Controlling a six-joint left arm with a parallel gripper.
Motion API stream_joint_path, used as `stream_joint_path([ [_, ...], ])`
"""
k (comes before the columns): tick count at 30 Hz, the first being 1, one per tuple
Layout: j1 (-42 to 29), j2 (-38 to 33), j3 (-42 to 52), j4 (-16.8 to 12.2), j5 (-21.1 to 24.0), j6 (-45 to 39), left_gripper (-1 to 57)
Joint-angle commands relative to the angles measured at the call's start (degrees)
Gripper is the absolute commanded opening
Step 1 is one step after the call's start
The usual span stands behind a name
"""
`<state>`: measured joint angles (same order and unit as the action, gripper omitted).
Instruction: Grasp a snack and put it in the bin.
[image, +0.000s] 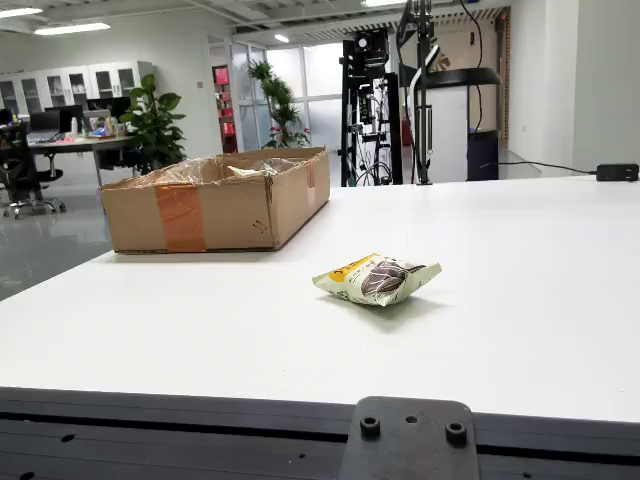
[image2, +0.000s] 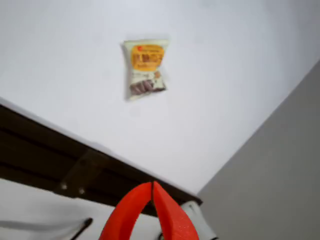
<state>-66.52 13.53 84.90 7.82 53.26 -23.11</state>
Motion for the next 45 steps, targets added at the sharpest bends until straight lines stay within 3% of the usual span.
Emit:
stream_joint_path([
  [1,0.53,0.00,0.00,0.00,0.00,0.03,0.3],
  [45,1.05,0.00,0.00,0.00,0.13,0.44,0.2],
])
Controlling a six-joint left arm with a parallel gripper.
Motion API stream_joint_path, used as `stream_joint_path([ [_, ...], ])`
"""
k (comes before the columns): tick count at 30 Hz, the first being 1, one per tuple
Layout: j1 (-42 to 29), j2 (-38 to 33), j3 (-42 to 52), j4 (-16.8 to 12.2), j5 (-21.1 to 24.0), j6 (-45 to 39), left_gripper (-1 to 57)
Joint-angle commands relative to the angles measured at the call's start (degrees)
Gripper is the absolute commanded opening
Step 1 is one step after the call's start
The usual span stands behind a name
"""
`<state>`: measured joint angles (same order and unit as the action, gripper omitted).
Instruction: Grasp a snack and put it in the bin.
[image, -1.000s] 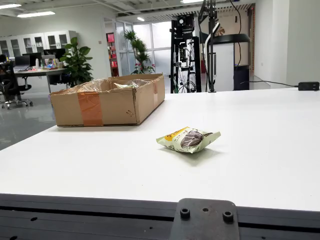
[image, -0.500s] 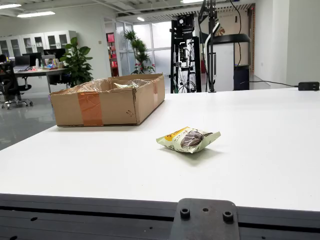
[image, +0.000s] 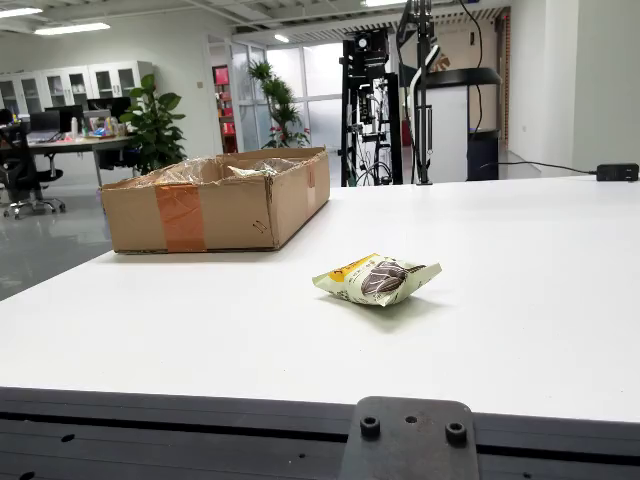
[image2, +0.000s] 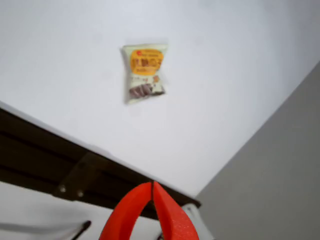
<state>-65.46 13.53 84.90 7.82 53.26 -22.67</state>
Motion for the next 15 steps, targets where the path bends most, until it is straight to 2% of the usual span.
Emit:
stream_joint_path([
  [1,-0.01,0.00,0.00,-0.02,0.25,-0.02,0.1],
  [9,-0.17,0.03,0.00,-0.08,-0.63,-0.80,0.7],
  [15,-1.24,0.08,0.00,-0.09,-1.83,-0.22,10.9],
])
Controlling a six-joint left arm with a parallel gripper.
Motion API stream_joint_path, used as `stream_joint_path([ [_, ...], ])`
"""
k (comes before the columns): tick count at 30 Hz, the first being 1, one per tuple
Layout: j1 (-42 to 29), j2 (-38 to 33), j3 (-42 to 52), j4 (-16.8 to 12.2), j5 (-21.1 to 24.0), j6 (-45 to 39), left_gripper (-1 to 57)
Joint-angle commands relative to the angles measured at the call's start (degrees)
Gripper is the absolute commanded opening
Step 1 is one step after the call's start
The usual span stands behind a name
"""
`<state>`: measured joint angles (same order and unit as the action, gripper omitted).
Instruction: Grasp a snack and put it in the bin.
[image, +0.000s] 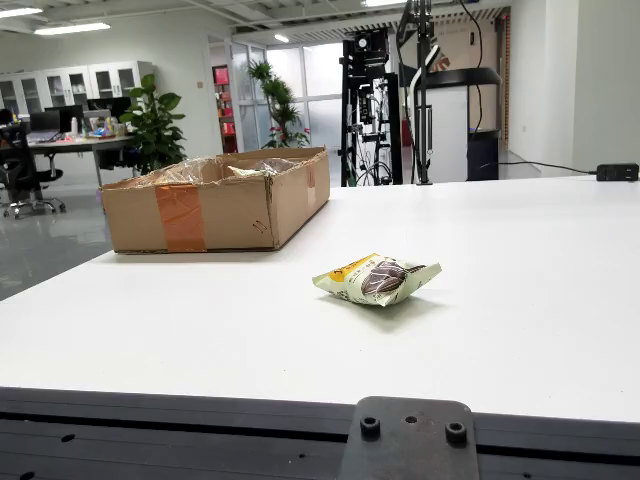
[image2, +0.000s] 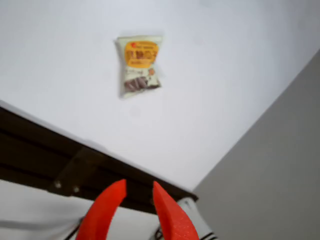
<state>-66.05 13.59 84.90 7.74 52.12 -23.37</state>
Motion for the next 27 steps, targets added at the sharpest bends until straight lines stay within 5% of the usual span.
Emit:
stream_joint_path([
  [1,-0.83,0.04,0.00,0.00,-0.90,0.61,12.8],
  [12,-0.38,4.30,0.00,-0.01,-3.30,-0.52,31.8],
  [27,0.47,17.26,-4.06,0.13,-13.32,-2.73,44.2],
])
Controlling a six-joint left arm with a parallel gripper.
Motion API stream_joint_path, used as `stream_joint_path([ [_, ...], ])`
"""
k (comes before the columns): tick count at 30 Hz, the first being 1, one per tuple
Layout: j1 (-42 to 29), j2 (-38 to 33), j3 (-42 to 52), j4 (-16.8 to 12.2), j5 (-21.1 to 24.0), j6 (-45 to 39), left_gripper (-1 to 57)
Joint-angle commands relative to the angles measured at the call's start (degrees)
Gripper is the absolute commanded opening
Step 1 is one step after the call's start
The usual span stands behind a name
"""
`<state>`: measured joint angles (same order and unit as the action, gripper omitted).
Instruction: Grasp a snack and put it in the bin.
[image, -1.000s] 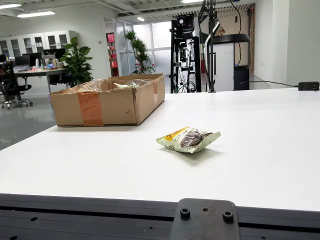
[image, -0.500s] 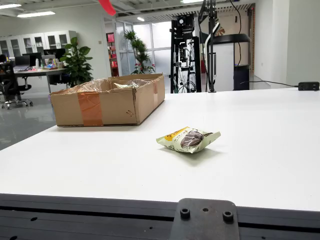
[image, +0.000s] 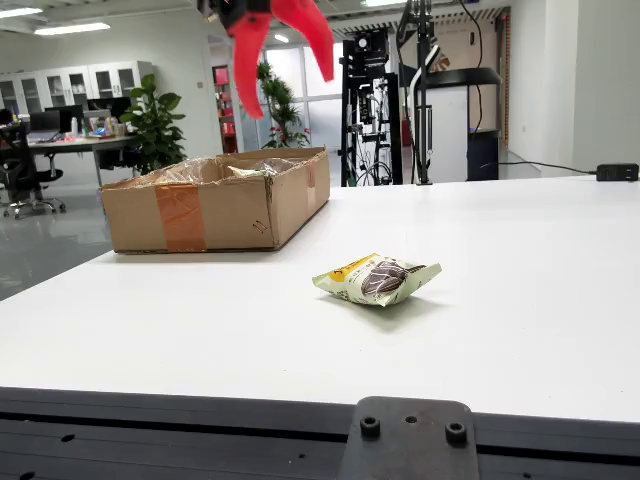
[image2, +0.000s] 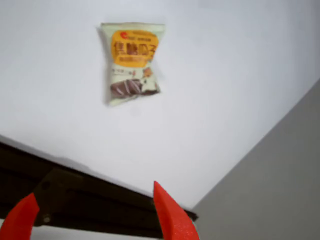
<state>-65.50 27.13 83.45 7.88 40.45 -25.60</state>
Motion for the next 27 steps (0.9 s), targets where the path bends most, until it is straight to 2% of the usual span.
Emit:
stream_joint_path([
  [1,-0.09,5.05,-3.73,-0.01,-2.03,-0.63,44.6],
  [15,1.58,21.20,-20.27,0.11,-2.92,-4.27,48.4],
  [27,4.78,29.56,-26.26,0.21,-3.06,-5.86,48.9],
])
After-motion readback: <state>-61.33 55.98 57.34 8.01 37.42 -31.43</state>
